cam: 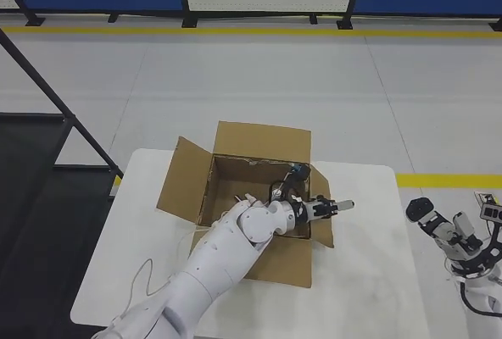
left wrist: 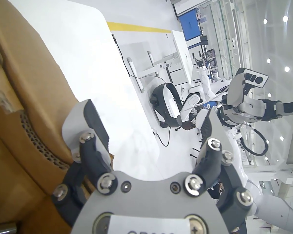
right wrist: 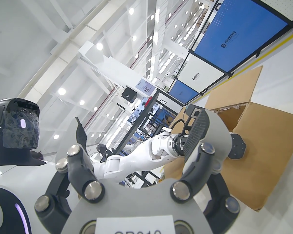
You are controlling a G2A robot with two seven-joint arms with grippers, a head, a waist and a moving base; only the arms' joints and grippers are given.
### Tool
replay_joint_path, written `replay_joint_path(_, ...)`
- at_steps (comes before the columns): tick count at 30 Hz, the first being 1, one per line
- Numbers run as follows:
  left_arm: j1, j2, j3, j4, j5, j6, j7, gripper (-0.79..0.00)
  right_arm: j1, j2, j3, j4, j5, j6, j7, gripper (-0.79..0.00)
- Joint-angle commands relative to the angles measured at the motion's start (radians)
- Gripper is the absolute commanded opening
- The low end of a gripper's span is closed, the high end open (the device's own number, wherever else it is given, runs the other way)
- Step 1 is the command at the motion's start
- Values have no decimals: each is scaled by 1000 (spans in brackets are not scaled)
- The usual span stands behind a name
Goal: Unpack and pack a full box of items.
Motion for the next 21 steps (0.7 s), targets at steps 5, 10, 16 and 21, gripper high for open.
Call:
replay_joint_path(5,3,5,-26,-11,19,-21,11,0,2,2,-13,-6,-6,0,-12,0)
replay_joint_path(10,10,17,-55,-39,45,-32,31,0,15,3,-28,-5,-7,3,-12,0)
replay_joint_path(16,32,51,-115,-124,93,-54,65,0,32,5,-43,2,-9,5,-12,0)
replay_joint_path(21,96,108,-213,-267,154,-55,85,0,59,5,-52,21,-4,17,-57,0)
